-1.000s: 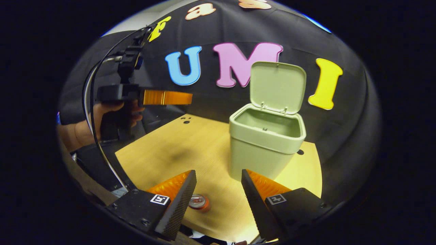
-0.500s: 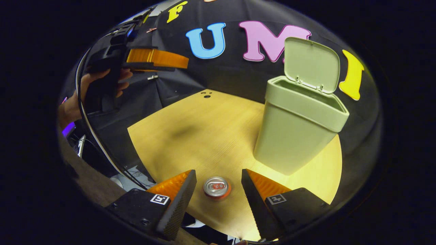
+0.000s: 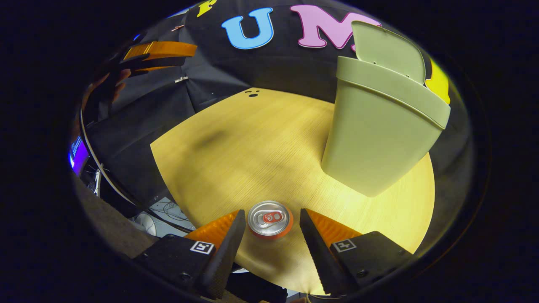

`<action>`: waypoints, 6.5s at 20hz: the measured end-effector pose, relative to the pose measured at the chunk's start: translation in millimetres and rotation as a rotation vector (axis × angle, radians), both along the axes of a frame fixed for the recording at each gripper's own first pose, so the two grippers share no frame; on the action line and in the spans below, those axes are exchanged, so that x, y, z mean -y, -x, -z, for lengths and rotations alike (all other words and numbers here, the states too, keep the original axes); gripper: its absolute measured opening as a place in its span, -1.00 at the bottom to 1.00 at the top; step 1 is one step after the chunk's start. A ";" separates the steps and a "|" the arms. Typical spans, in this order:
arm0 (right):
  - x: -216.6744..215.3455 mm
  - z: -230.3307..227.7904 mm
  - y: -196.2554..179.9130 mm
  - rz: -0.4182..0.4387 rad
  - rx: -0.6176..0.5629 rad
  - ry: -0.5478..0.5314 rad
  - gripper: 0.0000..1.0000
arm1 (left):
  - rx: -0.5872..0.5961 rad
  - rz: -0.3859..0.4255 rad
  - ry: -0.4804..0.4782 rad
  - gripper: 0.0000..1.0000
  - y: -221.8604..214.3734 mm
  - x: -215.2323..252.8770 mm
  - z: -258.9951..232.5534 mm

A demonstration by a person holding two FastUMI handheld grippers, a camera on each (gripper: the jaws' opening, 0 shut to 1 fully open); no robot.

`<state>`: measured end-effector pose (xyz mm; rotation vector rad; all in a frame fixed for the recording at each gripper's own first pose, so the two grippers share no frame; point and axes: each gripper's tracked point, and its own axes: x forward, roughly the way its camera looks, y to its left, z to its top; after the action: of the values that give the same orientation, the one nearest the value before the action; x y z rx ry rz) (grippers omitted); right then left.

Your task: Press the lid of the desktop garbage bin to open it, pick up the crumpled paper on the desktop and throw it into the bin, then pick up the pop can on the desktop and drop it into the bin, and finally close the garbage bin lid.

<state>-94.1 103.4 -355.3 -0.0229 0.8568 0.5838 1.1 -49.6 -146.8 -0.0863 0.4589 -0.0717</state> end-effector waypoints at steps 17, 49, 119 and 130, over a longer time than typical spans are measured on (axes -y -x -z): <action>-8.7 37.9 -0.2 -0.050 -0.049 0.075 0.74 | -0.017 -0.014 -0.005 0.63 -2.7 -15.3 9.4; 127.7 -247.1 -199.4 0.376 0.434 -0.137 0.70 | -0.006 0.089 0.036 0.63 -30.0 45.5 11.8; 191.2 -326.8 -392.4 0.566 0.619 -0.152 0.95 | -0.026 -0.025 0.020 0.63 6.5 15.5 5.8; 176.6 -314.9 -335.1 0.529 0.573 -0.178 0.96 | -0.023 0.003 0.037 0.63 -0.3 22.1 10.4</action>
<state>240.9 -73.2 -40.4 0.1866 0.2277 0.1323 1.4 -71.7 -157.2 -0.1231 0.4803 -0.0823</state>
